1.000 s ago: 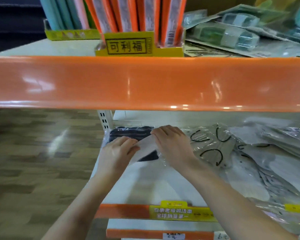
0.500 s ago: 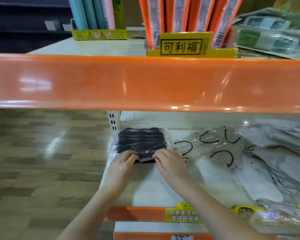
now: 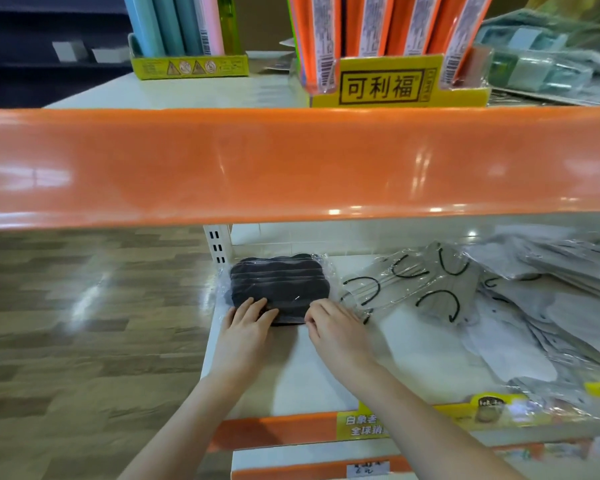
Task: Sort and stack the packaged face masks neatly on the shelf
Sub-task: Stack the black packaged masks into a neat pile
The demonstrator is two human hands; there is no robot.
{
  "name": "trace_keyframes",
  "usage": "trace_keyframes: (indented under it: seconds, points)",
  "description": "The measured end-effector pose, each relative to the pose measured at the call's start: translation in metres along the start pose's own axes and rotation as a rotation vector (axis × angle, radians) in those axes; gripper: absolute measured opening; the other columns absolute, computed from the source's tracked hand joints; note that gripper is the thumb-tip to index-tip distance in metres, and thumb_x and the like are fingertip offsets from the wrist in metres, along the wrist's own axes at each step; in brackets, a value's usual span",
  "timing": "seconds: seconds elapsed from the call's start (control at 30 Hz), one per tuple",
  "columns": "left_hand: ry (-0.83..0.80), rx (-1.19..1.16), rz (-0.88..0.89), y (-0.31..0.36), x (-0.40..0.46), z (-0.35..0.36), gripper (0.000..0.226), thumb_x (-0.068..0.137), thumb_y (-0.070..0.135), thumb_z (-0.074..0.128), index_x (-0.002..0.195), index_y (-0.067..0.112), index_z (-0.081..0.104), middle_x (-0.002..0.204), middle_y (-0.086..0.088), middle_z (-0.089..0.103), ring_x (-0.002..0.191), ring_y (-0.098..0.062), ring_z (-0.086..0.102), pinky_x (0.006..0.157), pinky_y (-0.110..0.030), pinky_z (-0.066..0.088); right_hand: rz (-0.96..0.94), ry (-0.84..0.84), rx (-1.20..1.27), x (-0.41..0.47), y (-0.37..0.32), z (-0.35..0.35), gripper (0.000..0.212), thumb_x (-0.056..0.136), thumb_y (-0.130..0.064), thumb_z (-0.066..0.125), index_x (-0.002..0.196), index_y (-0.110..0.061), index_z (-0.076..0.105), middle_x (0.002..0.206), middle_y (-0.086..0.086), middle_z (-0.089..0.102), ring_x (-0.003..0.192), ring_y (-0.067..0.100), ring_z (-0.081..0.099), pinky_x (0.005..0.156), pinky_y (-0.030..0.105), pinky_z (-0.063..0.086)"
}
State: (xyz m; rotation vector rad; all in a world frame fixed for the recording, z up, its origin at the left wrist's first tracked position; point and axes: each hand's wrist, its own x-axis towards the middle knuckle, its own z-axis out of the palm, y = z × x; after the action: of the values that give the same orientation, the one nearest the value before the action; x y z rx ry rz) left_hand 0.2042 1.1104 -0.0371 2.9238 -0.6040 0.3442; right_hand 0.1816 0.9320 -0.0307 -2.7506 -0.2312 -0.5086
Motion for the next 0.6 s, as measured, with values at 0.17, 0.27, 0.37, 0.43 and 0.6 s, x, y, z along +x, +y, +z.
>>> trace_keyframes:
  seconds: [0.17,0.27,0.37,0.43,0.6]
  points:
    - [-0.014,0.025,-0.022,0.008,-0.003,0.004,0.047,0.09,0.042,0.032,0.102,0.019,0.071,0.118,-0.008,0.066,0.111,-0.03,0.061,0.088,-0.047,0.051,0.05,-0.014,-0.07,-0.002,-0.005,-0.001,0.025,0.062,-0.029,0.084,0.077,-0.026,0.064,0.082,-0.012,0.064,0.076,0.01,0.064,0.066,0.021,0.048]
    - [0.032,-0.002,-0.044,0.01,-0.002,0.006,0.049,0.094,0.042,0.029,0.097,0.015,0.07,0.116,-0.011,0.066,0.11,-0.032,0.062,0.087,-0.047,0.052,0.034,-0.003,-0.063,-0.005,-0.007,0.002,0.022,0.064,-0.029,0.082,0.079,-0.024,0.066,0.088,-0.008,0.066,0.081,0.012,0.066,0.069,0.024,0.052]
    - [0.081,-0.012,-0.057,0.015,0.002,0.007,0.043,0.089,0.035,0.035,0.092,0.01,0.07,0.109,-0.015,0.068,0.103,-0.035,0.064,0.084,-0.047,0.053,0.032,-0.027,-0.01,-0.005,-0.003,0.002,0.017,0.074,-0.025,0.071,0.09,-0.018,0.069,0.098,-0.003,0.067,0.09,0.018,0.066,0.077,0.03,0.052]
    - [0.1,-0.04,-0.047,0.021,0.004,0.005,0.043,0.089,0.033,0.034,0.093,0.01,0.07,0.106,-0.013,0.069,0.101,-0.034,0.065,0.084,-0.048,0.054,0.025,-0.034,0.016,-0.004,-0.001,-0.003,0.021,0.084,-0.023,0.064,0.103,-0.015,0.068,0.11,0.0,0.065,0.102,0.02,0.062,0.087,0.032,0.048]
    - [0.166,-0.063,-0.013,0.047,0.013,-0.006,0.037,0.088,0.03,0.036,0.088,0.014,0.07,0.093,-0.003,0.071,0.087,-0.027,0.068,0.077,-0.041,0.055,0.047,-0.026,0.064,-0.005,0.013,-0.018,0.03,0.093,-0.023,0.053,0.119,-0.012,0.062,0.124,0.003,0.059,0.116,0.024,0.053,0.1,0.037,0.039]
